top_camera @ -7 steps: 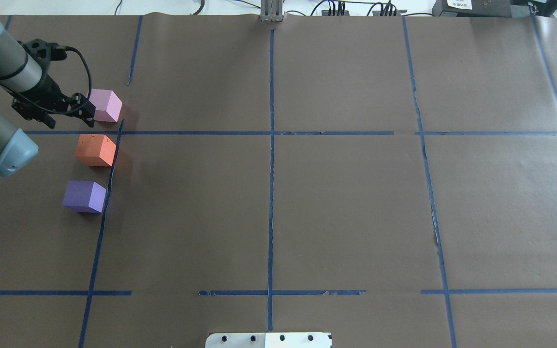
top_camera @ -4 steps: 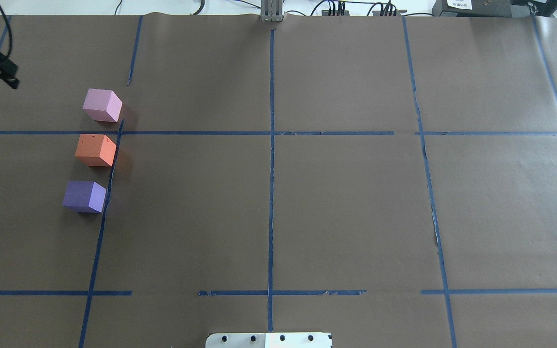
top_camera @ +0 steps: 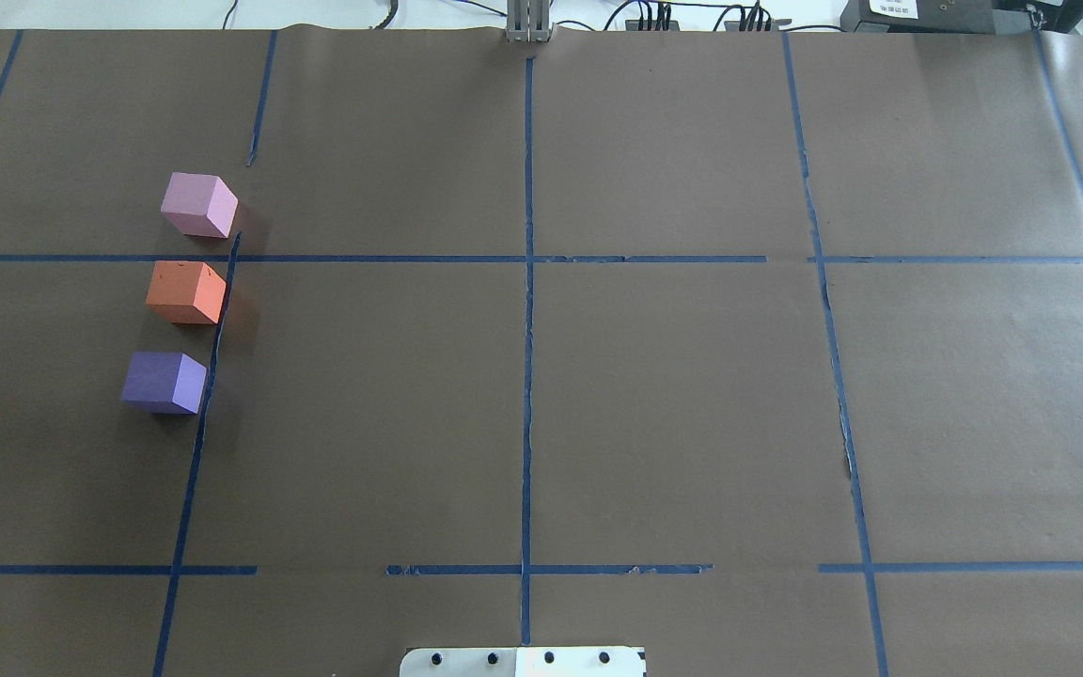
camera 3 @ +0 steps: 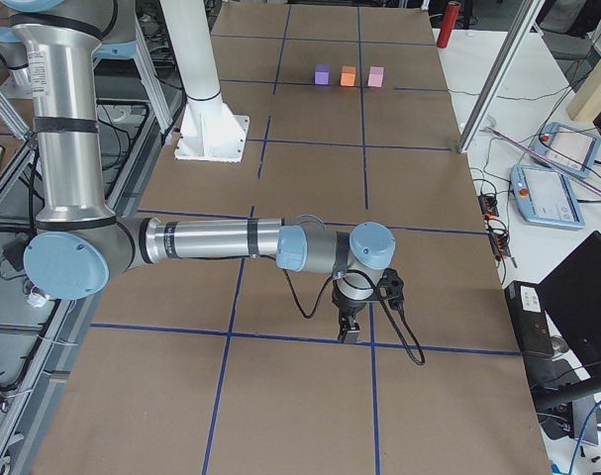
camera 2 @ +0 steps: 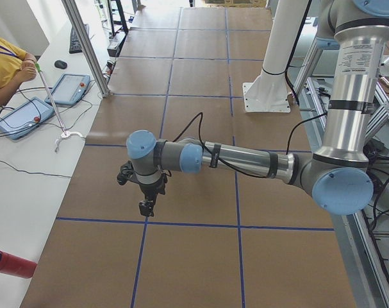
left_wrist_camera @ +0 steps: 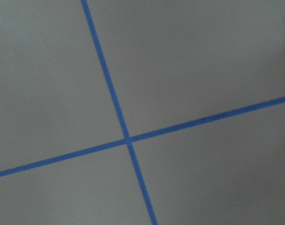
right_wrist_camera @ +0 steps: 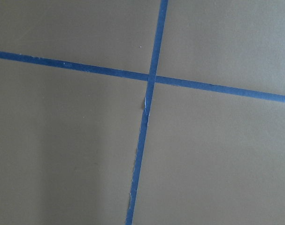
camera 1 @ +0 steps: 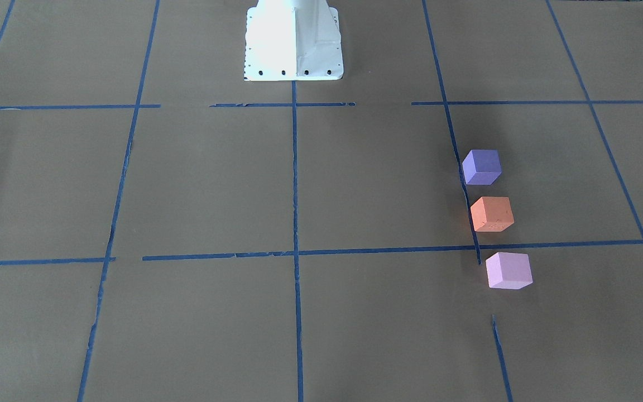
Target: Arrange blocks in a line
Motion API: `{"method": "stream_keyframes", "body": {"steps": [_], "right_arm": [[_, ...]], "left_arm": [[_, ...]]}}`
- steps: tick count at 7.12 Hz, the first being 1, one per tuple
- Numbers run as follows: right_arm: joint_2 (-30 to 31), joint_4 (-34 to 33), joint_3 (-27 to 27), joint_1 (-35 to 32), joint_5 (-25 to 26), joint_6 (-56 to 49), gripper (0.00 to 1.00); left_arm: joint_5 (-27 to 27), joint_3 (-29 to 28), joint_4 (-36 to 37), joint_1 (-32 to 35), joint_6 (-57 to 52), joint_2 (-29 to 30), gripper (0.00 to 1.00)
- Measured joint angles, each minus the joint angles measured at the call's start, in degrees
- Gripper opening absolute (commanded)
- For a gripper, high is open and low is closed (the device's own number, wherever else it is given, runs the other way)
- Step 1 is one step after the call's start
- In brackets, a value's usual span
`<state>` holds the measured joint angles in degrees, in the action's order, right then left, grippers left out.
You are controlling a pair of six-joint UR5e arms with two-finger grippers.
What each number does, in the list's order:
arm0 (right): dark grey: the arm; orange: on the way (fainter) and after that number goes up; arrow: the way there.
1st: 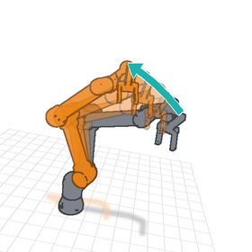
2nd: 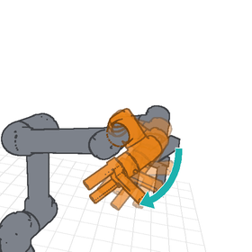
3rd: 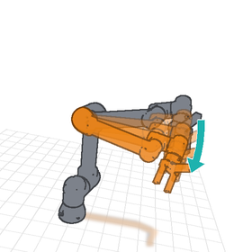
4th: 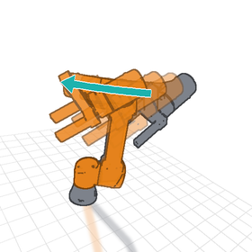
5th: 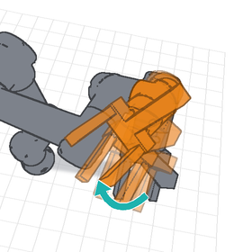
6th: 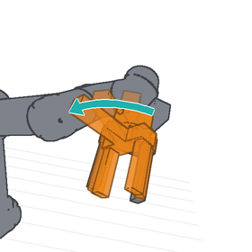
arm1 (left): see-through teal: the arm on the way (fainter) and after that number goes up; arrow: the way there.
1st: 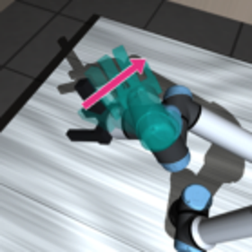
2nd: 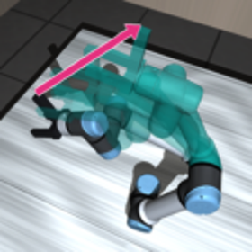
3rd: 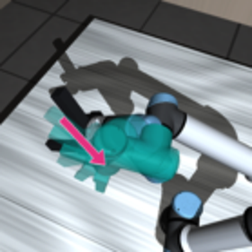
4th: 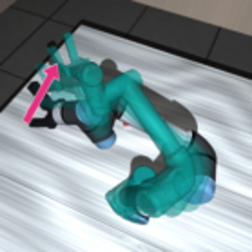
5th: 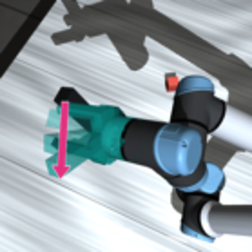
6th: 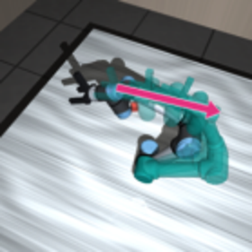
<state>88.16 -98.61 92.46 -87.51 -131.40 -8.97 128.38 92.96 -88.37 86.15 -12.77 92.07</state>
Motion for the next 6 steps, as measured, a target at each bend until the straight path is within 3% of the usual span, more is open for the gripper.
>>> {"method": "stream_keyframes", "body": {"steps": [6], "right_arm": [[0.00,0.00,0.00,0.05,0.00,-0.03,1.00]], "left_arm": [[0.16,-1.38,-4.09,0.60,4.60,-2.47,1.00]]}}
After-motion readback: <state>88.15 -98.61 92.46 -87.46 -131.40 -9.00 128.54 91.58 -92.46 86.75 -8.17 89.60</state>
